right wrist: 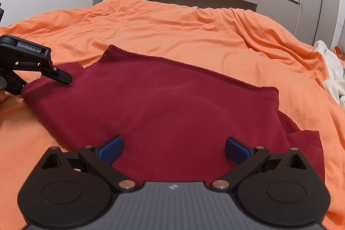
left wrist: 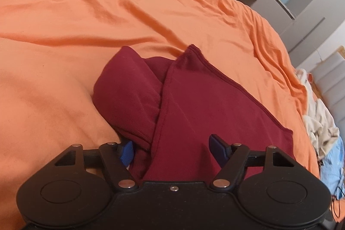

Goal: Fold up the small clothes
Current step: 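Grasp the folded sweater edge with the left tool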

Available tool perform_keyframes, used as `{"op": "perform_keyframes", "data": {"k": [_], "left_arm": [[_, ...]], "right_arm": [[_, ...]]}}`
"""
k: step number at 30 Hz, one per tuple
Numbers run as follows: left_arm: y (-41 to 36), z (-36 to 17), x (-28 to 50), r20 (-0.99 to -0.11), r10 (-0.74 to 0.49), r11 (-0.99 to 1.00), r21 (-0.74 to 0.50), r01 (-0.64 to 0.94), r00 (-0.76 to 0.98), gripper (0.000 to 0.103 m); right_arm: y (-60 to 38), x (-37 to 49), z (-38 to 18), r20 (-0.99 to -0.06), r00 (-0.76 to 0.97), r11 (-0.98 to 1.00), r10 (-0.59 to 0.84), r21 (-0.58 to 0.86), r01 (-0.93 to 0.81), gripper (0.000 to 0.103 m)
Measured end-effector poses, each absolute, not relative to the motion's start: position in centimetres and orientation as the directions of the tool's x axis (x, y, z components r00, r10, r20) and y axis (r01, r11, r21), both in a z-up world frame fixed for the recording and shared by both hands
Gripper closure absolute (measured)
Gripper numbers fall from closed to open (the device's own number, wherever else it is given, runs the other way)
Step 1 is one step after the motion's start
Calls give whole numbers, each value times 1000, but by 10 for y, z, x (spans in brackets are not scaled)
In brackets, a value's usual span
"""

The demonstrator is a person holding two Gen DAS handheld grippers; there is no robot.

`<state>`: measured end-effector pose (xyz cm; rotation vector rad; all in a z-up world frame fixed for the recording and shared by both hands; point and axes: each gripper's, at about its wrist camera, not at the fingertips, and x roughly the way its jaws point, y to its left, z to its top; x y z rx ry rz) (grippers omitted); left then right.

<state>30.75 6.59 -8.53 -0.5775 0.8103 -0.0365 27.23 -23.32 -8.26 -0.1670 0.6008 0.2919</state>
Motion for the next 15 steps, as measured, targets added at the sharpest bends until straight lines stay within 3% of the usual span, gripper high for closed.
{"op": "perform_keyframes", "data": {"k": [6, 12, 15], "left_arm": [[65, -87, 309, -676, -186, 841, -485, -240, 714, 62], [50, -78, 307, -642, -138, 874, -437, -212, 755, 81], [34, -66, 308, -604, -130, 919, -372, -134, 786, 84]], "right_arm": [[-234, 271, -83, -578, 785, 947, 224, -62, -316, 0], [-239, 269, -80, -586, 777, 948, 229, -49, -316, 0], [-249, 269, -72, -588, 778, 953, 222, -40, -301, 0]]}}
